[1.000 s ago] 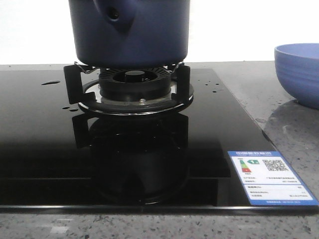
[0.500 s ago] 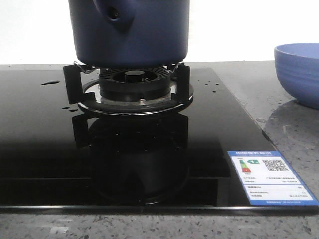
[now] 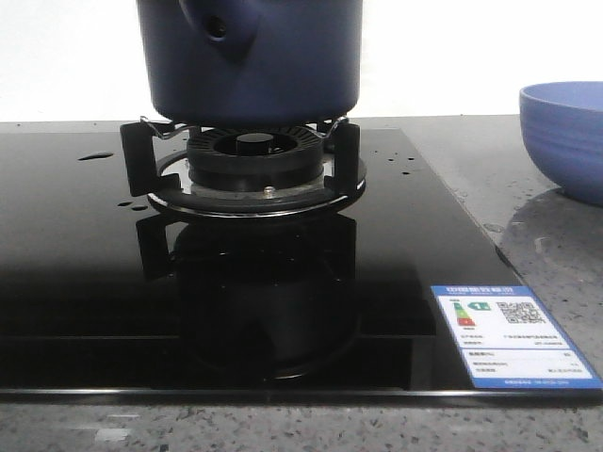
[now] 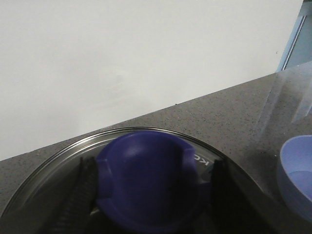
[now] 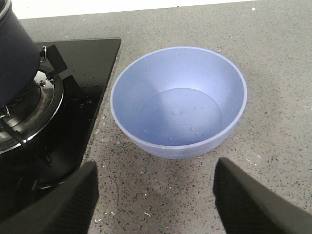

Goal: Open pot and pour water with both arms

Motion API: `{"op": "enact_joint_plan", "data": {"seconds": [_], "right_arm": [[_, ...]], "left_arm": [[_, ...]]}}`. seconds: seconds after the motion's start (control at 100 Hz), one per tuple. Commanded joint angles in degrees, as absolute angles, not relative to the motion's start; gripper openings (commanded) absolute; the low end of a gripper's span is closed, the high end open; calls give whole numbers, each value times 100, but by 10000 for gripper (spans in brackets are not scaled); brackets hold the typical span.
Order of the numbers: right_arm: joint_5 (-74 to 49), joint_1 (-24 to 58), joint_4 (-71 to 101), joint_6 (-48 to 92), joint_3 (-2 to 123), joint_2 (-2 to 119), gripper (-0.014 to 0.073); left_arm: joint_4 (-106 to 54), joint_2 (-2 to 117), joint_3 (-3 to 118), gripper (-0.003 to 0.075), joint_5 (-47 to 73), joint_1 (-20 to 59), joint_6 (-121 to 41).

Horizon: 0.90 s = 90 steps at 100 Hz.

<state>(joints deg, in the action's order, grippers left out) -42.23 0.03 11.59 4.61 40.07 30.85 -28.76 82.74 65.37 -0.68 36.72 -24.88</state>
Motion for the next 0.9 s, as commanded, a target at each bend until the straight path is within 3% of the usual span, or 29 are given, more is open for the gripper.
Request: {"op": "enact_joint_plan", "data": {"seconds": [0.0, 0.41, 0.63, 0.89], "right_arm": [[-3846, 8, 1162, 556, 4218, 3152, 455], [-3925, 8, 1162, 556, 4218, 3152, 455], [-3925, 8, 1162, 556, 4218, 3152, 455], [-3925, 8, 1162, 556, 4218, 3152, 455]], "left_arm": [[-2877, 8218, 6785, 445, -458, 3725, -2481], [-3024, 8223, 6798, 447, -474, 3703, -2481], [-3014, 8080, 6798, 560, -461, 3703, -2481], [-3014, 8092, 6798, 569, -516, 3691, -2489]]}}
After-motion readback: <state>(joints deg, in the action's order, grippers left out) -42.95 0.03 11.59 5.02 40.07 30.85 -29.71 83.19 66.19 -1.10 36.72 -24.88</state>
